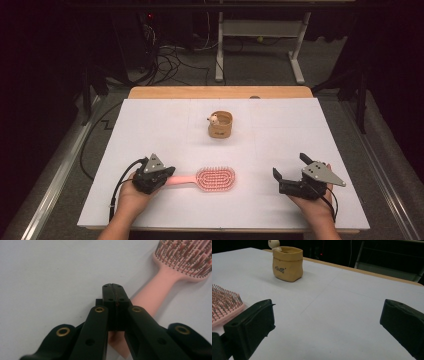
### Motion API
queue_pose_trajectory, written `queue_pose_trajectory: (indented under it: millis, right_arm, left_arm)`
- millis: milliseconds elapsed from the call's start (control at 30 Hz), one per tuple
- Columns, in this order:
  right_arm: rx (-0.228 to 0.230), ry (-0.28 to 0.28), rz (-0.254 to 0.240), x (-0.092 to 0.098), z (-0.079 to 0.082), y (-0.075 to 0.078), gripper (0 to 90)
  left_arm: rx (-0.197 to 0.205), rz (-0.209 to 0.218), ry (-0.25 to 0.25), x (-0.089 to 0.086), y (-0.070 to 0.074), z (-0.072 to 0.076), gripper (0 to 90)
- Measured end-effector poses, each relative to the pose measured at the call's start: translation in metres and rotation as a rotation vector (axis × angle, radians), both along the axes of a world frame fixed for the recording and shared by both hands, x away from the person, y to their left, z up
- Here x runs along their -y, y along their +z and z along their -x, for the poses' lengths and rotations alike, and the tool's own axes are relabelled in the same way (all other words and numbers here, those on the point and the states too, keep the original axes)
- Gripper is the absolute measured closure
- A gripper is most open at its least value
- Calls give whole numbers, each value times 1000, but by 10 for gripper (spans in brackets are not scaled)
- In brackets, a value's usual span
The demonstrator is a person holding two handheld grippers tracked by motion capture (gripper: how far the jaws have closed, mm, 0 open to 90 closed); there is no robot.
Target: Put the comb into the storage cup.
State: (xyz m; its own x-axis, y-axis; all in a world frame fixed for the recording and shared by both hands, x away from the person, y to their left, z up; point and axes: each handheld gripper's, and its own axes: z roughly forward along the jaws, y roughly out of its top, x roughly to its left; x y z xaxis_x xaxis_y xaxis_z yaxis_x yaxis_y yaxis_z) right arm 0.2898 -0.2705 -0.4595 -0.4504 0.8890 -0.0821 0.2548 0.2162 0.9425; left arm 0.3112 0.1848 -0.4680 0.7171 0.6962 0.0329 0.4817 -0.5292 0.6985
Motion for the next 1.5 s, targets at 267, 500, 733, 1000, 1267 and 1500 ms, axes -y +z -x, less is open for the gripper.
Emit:
queue_pose_trajectory:
  millis: [267, 500, 733, 1000, 1267, 1500]
  right_arm:
    - [-2, -14, -14, 4, 2, 1, 4]
    - [0, -13, -18, 5, 3, 2, 4]
    - [3, -17, -24, 5, 3, 3, 4]
    - [-4, -19, -37, 5, 1, 2, 4]
    - [-5, -24, -37, 5, 2, 2, 4]
    - [1, -27, -37, 5, 2, 3, 3]
  left_arm:
    - [-55, -46, -22, -2, -5, 15, 900]
    - [-90, -58, -44, -1, -5, 33, 900]
    - [-77, -55, -65, 5, 2, 40, 900]
    - [23, 46, -86, 12, 23, 44, 900]
    - [9, 148, -169, 41, 44, 36, 900]
    - [-25, 104, -238, 85, 44, 24, 900]
